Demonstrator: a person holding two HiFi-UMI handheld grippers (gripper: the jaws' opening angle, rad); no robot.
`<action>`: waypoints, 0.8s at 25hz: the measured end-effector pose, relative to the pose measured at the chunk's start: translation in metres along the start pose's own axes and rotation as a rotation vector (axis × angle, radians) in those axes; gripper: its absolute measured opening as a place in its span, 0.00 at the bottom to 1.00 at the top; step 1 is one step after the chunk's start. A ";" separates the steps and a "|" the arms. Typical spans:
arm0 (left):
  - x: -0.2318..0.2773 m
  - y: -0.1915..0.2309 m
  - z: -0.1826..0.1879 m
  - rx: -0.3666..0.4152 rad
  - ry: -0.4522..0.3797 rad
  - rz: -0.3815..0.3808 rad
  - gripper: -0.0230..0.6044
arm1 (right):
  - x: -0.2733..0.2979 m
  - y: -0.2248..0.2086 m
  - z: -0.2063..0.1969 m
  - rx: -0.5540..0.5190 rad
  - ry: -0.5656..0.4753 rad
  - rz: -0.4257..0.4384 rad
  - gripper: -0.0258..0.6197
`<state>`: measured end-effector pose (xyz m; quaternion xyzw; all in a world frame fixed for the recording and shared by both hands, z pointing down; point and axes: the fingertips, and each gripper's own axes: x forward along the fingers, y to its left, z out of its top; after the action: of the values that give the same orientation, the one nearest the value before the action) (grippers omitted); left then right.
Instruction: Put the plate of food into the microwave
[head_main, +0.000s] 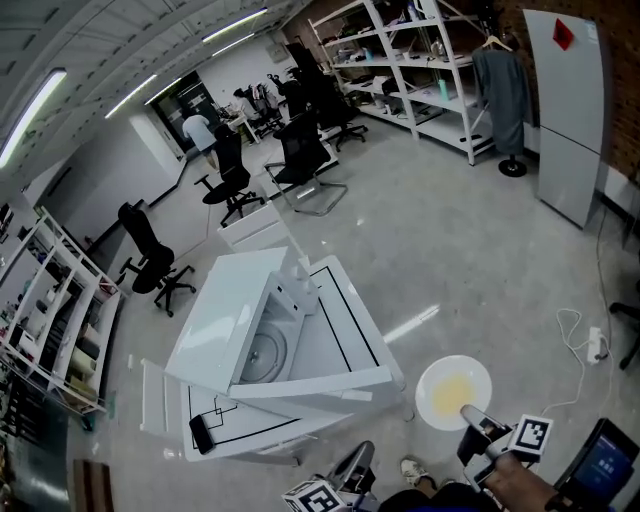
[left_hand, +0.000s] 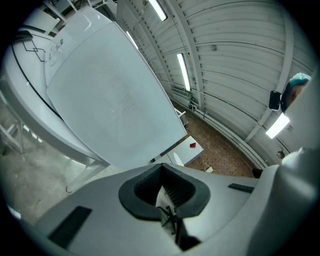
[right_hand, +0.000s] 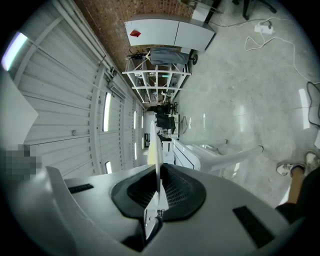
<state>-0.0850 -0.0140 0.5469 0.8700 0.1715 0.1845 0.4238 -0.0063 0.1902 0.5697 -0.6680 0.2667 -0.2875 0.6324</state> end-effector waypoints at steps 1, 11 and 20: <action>0.003 0.004 0.007 -0.002 -0.006 0.001 0.05 | 0.009 0.001 0.005 -0.005 -0.001 -0.001 0.07; 0.016 0.037 0.059 -0.026 -0.047 0.037 0.05 | 0.085 0.012 0.032 -0.051 0.011 -0.020 0.07; 0.004 0.060 0.077 -0.058 -0.104 0.059 0.05 | 0.135 0.017 0.035 -0.077 0.070 -0.028 0.07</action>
<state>-0.0366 -0.0991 0.5518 0.8704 0.1180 0.1565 0.4516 0.1124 0.1165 0.5581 -0.6850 0.2899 -0.3093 0.5926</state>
